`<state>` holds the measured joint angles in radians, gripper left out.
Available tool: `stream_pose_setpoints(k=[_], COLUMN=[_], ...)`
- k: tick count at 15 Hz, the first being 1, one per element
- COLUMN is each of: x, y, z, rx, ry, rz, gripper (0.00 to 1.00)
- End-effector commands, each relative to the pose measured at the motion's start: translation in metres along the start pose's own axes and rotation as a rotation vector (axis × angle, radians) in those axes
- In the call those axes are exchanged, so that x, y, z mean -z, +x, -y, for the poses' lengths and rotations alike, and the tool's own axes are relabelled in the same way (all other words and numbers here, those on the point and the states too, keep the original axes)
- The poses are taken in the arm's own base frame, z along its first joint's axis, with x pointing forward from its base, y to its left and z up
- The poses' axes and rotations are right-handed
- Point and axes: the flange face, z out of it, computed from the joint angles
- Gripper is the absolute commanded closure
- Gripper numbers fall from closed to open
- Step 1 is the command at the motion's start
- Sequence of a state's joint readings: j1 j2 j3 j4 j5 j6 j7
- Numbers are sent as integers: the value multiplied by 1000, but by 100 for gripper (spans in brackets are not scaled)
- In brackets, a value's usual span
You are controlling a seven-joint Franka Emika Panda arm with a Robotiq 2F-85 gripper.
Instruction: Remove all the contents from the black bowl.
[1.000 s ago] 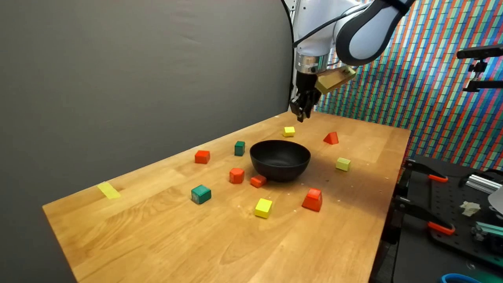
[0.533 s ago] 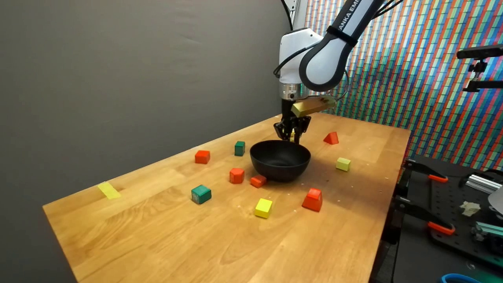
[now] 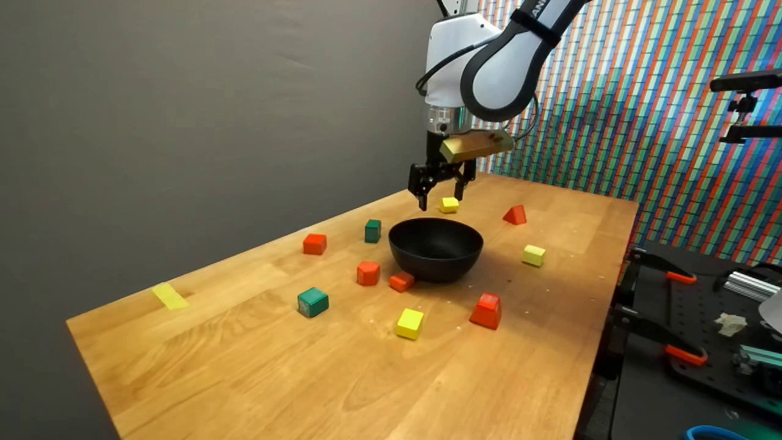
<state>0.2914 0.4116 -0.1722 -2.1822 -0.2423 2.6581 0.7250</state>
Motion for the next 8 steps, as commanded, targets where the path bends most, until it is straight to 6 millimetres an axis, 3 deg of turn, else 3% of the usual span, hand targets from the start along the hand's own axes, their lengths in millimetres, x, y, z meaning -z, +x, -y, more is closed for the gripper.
stream_pose_setpoints(k=[1,5,6,8], x=[75,143,109,134], y=[-30,-61,-38,-51], z=[-6,-15,0,-7], rx=[-31,-153,-90,-129], ry=[-4,3,-12,-2], rz=[-132,-253,-223,-241], gripper=[0,0,0,0])
